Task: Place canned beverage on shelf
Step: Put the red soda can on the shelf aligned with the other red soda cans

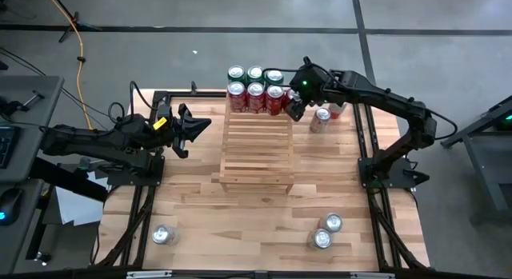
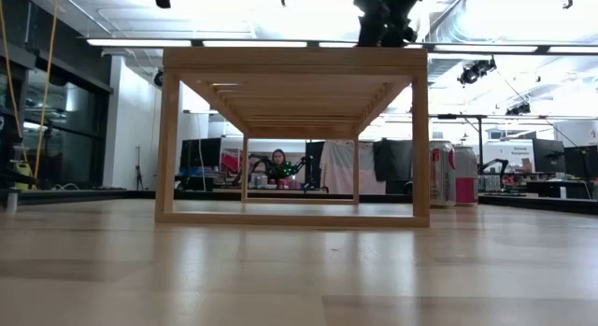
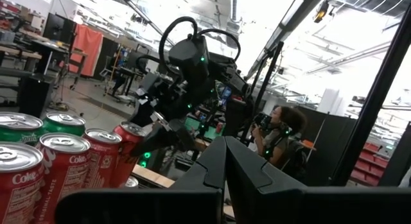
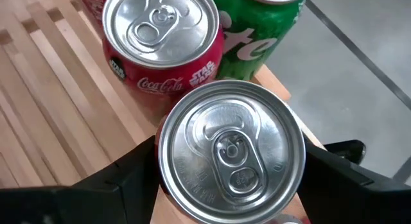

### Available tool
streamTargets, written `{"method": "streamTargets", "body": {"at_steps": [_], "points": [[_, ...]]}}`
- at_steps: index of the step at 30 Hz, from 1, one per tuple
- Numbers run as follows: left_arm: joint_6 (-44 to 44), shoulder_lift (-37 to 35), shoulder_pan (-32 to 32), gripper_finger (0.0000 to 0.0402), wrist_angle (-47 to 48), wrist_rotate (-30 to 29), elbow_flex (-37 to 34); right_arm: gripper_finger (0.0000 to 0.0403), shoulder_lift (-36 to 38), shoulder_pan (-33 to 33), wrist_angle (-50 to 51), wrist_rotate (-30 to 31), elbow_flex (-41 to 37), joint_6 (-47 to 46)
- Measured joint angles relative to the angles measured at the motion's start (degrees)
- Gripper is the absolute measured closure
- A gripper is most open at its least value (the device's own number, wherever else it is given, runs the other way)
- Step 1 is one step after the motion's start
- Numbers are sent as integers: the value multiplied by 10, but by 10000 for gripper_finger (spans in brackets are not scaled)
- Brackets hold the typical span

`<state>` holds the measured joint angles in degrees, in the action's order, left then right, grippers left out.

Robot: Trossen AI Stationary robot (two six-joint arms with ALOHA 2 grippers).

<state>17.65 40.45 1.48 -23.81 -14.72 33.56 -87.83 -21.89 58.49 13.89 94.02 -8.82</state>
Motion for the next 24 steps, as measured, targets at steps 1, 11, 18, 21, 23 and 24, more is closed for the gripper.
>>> {"method": "streamTargets", "body": {"at_steps": [1,11,18,21,23,24], "points": [[-2,0,0,402,0,0,0,122,0,0,-2,0,0,-1],[-2,0,0,401,0,0,0,122,-16,-5,-25,-9,0,-17],[1,0,0,401,0,0,0,122,-22,-6,-29,-9,1,-18],[1,0,0,401,0,0,0,122,-22,-6,-30,-9,1,-27],[1,0,0,402,0,0,0,122,-22,-7,-31,-9,1,-28],[1,0,0,401,0,0,0,122,-22,-7,-31,-9,1,-28]]}}
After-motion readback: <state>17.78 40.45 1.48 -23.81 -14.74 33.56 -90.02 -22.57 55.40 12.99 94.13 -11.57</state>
